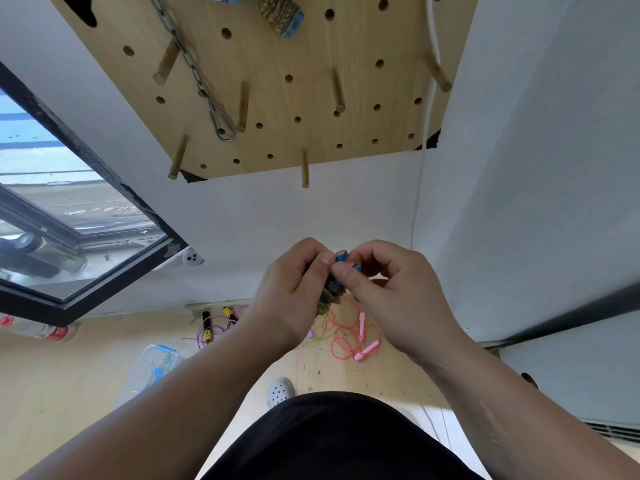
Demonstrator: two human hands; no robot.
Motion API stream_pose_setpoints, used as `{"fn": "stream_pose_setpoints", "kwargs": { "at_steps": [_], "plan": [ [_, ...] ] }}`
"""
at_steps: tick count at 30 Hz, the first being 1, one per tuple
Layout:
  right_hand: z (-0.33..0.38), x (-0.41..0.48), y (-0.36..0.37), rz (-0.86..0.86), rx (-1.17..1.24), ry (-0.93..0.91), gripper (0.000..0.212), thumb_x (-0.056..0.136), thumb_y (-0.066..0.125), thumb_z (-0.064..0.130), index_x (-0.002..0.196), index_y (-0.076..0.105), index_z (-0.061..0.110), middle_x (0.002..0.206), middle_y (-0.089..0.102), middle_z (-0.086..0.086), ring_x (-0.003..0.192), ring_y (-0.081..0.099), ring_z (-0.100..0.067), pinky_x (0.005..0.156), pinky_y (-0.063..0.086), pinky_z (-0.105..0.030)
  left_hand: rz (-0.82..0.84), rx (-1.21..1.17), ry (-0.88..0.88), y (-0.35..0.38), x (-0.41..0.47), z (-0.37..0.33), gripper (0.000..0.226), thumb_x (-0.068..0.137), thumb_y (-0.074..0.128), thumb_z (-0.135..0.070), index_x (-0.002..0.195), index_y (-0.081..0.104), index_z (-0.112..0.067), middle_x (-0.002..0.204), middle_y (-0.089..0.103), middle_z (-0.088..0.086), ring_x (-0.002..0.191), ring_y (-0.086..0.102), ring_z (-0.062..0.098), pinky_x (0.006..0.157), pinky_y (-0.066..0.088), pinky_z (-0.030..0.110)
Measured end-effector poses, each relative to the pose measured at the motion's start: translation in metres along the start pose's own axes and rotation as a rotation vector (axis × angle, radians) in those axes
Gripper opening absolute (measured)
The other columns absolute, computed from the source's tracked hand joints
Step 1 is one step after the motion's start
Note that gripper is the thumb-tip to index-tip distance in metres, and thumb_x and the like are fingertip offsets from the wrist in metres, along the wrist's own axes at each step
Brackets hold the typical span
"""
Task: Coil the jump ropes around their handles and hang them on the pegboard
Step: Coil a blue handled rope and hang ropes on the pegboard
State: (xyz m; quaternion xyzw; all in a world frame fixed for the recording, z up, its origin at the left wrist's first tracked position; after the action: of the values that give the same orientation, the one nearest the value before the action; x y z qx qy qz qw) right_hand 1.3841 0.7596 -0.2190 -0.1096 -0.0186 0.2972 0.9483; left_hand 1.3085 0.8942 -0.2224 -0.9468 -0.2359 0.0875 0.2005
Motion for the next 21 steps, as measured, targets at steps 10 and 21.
{"fn": "stream_pose_setpoints", "kwargs": {
  "at_steps": [10, 21],
  "plan": [
    [-0.016, 0.006, -0.001, 0.077, 0.222, 0.196, 0.011, 0.09, 0.073, 0.012, 0.081, 0.076, 0.009, 0.077, 0.072, -0.012, 0.07, 0.066, -0.015, 0.062, 0.056, -0.026, 0.064, 0.157, 0.014, 0.001, 0.002, 0.0, 0.026, 0.105, 0.047, -0.028, 0.088, 0.066, -0.022, 0.077, 0.064, -0.002, 0.071, 0.057, 0.012, 0.06, 0.043, 0.02],
    [-0.011, 0.026, -0.005, 0.281, -0.012, 0.309, 0.014, 0.086, 0.078, 0.032, 0.081, 0.077, 0.018, 0.068, 0.067, 0.001, 0.062, 0.057, -0.009, 0.05, 0.047, -0.024, 0.017, 0.065, 0.019, -0.001, 0.01, -0.006, 0.018, 0.104, 0.052, -0.021, 0.086, 0.058, -0.022, 0.06, 0.057, -0.008, 0.054, 0.051, 0.008, 0.053, 0.041, 0.024]
  ]
}}
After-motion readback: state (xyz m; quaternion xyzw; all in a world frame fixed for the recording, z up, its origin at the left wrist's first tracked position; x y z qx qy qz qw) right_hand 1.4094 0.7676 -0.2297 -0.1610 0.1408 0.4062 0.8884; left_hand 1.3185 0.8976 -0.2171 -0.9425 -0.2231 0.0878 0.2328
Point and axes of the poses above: each hand's wrist, its own x-axis towards the middle knuckle, its own y-axis out of the palm, z = x × y, the point moved 4 cm from there along x, towards the middle knuckle
